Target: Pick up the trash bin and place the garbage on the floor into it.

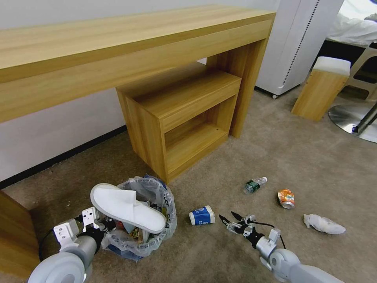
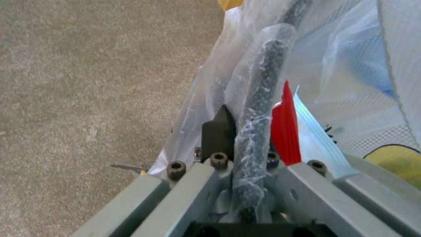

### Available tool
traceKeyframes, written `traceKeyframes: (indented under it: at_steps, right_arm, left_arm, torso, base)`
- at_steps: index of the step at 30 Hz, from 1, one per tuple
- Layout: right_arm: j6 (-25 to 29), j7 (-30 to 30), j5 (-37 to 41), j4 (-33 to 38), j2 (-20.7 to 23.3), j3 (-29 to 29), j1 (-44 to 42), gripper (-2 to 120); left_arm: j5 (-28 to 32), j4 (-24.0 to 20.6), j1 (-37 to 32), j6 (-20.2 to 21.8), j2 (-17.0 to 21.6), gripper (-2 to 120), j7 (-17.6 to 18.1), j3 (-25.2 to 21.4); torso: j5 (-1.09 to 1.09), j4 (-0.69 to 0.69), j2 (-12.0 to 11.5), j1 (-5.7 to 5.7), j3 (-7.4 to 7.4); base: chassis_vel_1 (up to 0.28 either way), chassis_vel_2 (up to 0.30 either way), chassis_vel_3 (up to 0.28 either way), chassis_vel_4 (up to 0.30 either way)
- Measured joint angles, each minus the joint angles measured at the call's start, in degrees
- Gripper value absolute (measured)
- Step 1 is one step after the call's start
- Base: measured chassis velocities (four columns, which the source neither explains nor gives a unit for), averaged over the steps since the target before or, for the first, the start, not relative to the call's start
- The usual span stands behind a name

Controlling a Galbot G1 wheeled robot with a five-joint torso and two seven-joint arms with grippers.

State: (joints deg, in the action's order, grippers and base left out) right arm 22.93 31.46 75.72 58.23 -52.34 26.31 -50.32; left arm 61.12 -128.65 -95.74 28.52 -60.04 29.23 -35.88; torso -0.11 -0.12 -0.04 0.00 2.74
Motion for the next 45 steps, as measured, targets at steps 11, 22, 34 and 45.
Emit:
traceKeyframes:
  at_steps: [11, 22, 34, 45]
  right_arm:
    - [0.1, 0.1, -1.2, -3.7, -2.4, 4.0, 3.1, 93]
    - [-0.1, -0.9, -2.4, -5.2, -4.4, 7.7, 4.9, 93]
    - [-0.3, -1.2, -2.4, -7.1, -6.0, 10.0, 6.9, 93]
    - [-0.6, -1.3, -2.6, -8.6, -8.0, 13.4, 8.9, 93]
  left_arm:
    - [0.0, -0.2, -0.2, -0.5, 0.0, 0, -0.1, 0.0]
    - [0.1, -0.7, -0.6, -0.8, -0.1, 0, -0.1, 0.1]
    - [0.1, -1.6, -1.0, -1.4, -0.2, 0, -0.1, 0.0]
    - [0.0, -1.6, -1.1, -2.0, -0.4, 0, -0.1, -0.1]
  torso:
    - [-0.01, 0.00, 0.0, 0.00, 0.00]
    - [0.01, 0.00, 0.0, 0.00, 0.00]
    - [-0.01, 0.00, 0.0, 0.00, 0.00]
    - [-0.01, 0.00, 0.0, 0.00, 0.00]
  base:
    - [0.000, 0.000, 0.000, 0.000]
    - [0.000, 0.000, 0.000, 0.000]
    - [0.000, 0.000, 0.000, 0.000]
    - [0.000, 0.000, 0.000, 0.000]
